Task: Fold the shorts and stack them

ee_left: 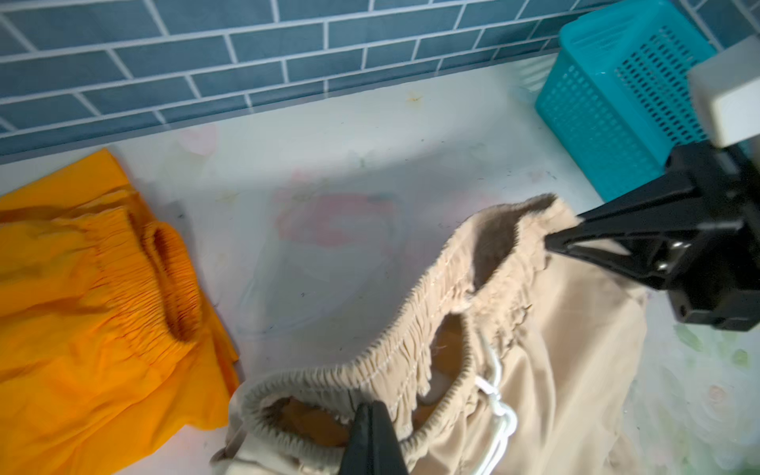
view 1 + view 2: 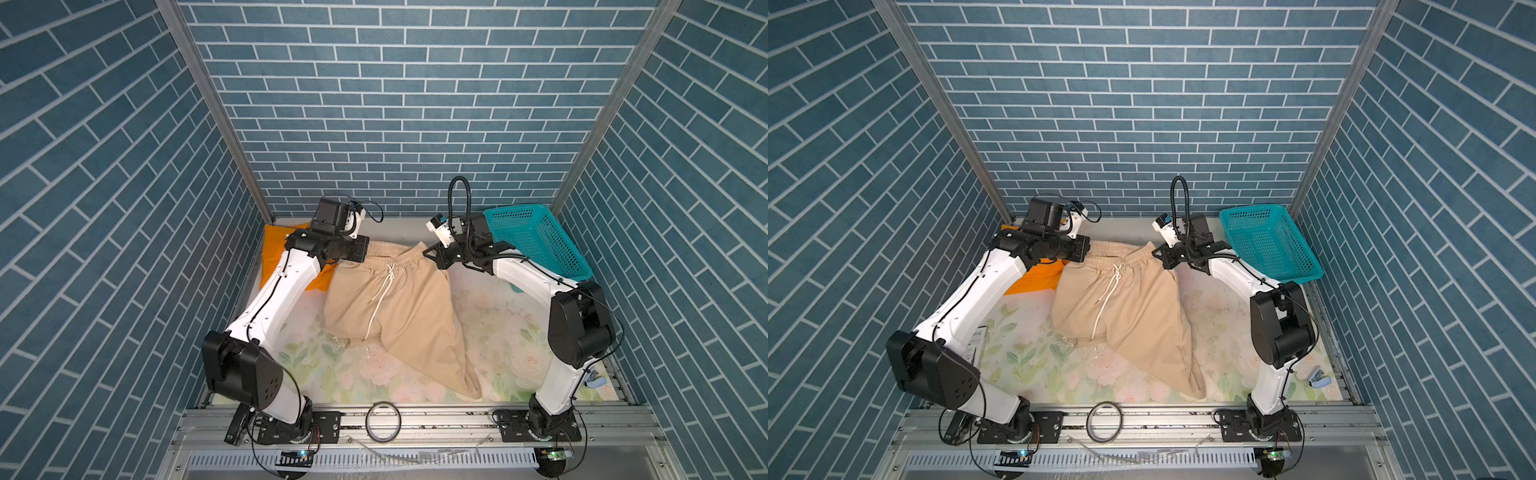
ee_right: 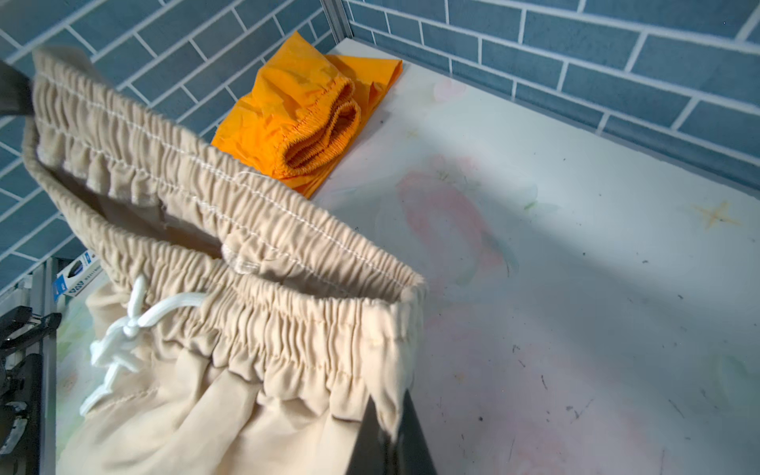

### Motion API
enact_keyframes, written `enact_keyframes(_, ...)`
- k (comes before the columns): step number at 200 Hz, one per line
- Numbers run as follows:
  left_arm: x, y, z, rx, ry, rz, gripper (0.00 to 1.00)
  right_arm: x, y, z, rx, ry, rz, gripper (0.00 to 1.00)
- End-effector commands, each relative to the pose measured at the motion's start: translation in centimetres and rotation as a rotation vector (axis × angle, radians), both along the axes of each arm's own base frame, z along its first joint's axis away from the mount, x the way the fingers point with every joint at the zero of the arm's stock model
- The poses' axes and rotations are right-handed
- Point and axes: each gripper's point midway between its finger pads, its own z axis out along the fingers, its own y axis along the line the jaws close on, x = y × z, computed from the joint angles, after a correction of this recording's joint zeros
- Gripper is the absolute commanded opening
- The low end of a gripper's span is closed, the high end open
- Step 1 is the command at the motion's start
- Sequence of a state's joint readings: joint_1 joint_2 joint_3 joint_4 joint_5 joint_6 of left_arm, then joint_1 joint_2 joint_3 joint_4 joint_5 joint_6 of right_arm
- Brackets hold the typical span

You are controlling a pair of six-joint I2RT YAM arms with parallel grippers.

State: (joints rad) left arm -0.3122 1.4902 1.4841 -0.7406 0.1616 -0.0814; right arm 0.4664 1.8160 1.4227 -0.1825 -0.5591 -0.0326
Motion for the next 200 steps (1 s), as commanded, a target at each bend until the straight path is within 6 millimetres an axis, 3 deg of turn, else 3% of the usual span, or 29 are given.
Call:
enact_keyframes(1,-2.2,3.9,-3.8,0.132,0.111,0.144,0.0,-0.5,0.1,0.3,-0.004,0.088,0.031,0.0)
enact_keyframes(39,-4.5,2.8,-12.1,0.071,0.301,0.155,0.0,-2.7,-0.6,-3.9,-0.04,0.28,0.017,0.0)
enact_keyframes(63,-4.7,1.6,-15.5,0.015,0.342,0.147,0.0,-4.5,-0.9,-7.0,-0.074,0.397,0.041,0.0)
enact_keyframes(86,-3.7,1.6,-16.5,0.038,0.335,0.142,0.0,-4.9,-1.4,-9.3,-0.115,0.431,0.028,0.0)
enact_keyframes(104,-1.4,1.3,-15.2,0.056,0.286,0.113,0.0,-4.9,-1.7,-10.4,-0.141,0.435,0.014,0.0)
enact_keyframes(113,0.1,0.8,-14.4,0.064,0.257,0.079,0.09,-4.9,-1.6,-10.7,-0.14,0.435,0.018,0.0)
enact_keyframes(125,2.0,-0.2,-13.6,0.075,0.229,0.013,0.32,-4.9,-1.6,-11.1,-0.139,0.431,0.019,0.0)
enact_keyframes(149,5.9,-2.4,-13.5,0.077,0.197,-0.097,0.6,-5.0,-1.3,-11.4,-0.123,0.422,0.024,0.0)
enact_keyframes(170,8.2,-3.9,-15.5,0.091,0.253,-0.18,0.69,-5.0,-1.0,-11.3,-0.095,0.413,0.029,0.0)
enact_keyframes(200,9.2,-4.7,-18.9,0.113,0.33,-0.239,0.7,-5.1,-0.5,-10.8,-0.062,0.399,0.046,0.0)
